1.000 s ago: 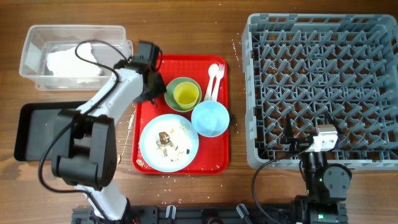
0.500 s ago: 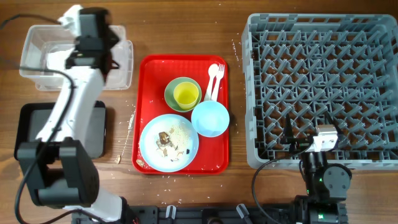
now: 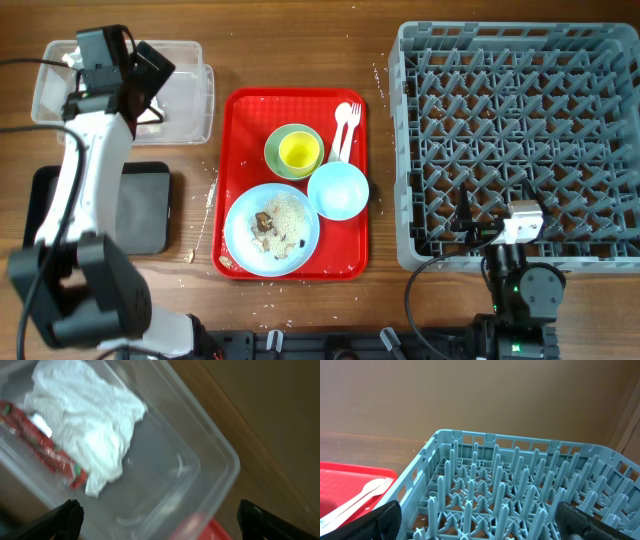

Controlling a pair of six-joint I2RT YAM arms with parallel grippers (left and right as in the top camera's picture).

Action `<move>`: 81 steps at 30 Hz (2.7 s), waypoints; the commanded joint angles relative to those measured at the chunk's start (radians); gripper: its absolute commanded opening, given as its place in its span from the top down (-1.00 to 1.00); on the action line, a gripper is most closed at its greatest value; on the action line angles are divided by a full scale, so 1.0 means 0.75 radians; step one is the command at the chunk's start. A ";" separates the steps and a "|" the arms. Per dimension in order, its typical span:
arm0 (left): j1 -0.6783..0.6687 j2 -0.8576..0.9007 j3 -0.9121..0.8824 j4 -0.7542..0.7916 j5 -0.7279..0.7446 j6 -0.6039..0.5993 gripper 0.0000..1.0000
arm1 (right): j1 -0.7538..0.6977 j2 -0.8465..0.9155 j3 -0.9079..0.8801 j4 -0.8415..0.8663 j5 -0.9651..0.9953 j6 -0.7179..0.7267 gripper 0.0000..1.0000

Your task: Sort waste into correct bins and load items into the dishwasher rack

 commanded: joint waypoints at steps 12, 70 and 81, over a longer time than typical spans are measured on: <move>0.122 -0.339 0.008 -0.744 -0.167 -0.272 -1.00 | -0.007 -0.008 -0.002 0.006 0.012 -0.012 -0.99; 0.122 -0.339 0.008 -0.743 -0.167 -0.272 -1.00 | -0.007 -0.008 -0.002 0.006 0.012 -0.012 -0.99; 0.122 -0.339 0.008 -0.743 -0.167 -0.272 -1.00 | -0.007 -0.008 -0.002 0.006 0.012 -0.012 -1.00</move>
